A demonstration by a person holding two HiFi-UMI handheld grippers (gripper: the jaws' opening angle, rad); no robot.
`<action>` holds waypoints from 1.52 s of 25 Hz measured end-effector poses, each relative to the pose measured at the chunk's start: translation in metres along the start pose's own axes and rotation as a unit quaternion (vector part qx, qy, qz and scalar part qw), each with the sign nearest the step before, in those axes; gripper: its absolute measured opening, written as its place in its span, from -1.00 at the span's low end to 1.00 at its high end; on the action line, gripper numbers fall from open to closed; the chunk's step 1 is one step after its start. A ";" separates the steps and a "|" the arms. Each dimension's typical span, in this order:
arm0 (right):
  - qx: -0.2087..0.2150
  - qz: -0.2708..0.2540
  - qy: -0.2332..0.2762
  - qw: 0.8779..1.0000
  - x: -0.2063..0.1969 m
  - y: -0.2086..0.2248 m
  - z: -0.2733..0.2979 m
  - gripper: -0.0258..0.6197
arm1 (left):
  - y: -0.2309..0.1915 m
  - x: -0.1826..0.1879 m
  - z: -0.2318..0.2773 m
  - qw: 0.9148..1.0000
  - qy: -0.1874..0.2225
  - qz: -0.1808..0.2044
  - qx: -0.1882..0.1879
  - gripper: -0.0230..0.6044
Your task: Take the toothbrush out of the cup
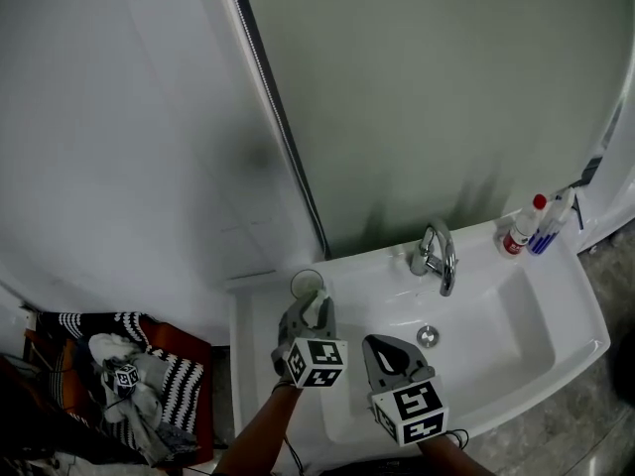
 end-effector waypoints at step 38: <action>0.013 -0.002 0.010 1.000 -0.004 -0.008 -0.034 -0.88 | -0.039 0.036 -0.040 0.995 0.051 -0.036 0.074 -0.83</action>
Point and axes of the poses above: the fingertips, and each gripper's own axes: z forward along the fingers, y to its right, x out of its top, the point moved 6 cm from there along -z, backward along the fingers, and after that the axes turned 9 degrees about x, right-handed, at the moved point
